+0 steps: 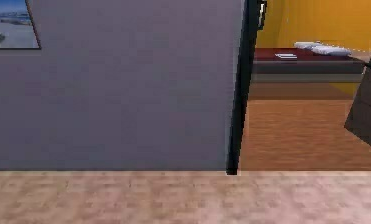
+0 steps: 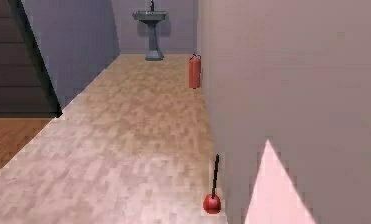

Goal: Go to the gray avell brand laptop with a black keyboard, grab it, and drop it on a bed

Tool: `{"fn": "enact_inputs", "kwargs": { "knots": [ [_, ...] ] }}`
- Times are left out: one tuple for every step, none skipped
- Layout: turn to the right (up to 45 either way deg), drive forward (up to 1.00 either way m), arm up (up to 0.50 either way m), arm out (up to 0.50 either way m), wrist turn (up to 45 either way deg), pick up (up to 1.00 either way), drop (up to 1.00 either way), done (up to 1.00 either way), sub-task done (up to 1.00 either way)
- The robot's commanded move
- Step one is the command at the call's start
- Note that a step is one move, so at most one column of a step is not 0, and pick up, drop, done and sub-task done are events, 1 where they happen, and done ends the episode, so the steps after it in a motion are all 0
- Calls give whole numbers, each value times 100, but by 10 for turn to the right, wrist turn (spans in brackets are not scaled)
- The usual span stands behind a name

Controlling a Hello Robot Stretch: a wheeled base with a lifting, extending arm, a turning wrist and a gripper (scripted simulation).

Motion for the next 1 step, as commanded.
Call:
{"fn": "enact_inputs", "kwargs": {
  "knots": [
    [0,15,0,0,0,0,0,0,0]
  ]
}}
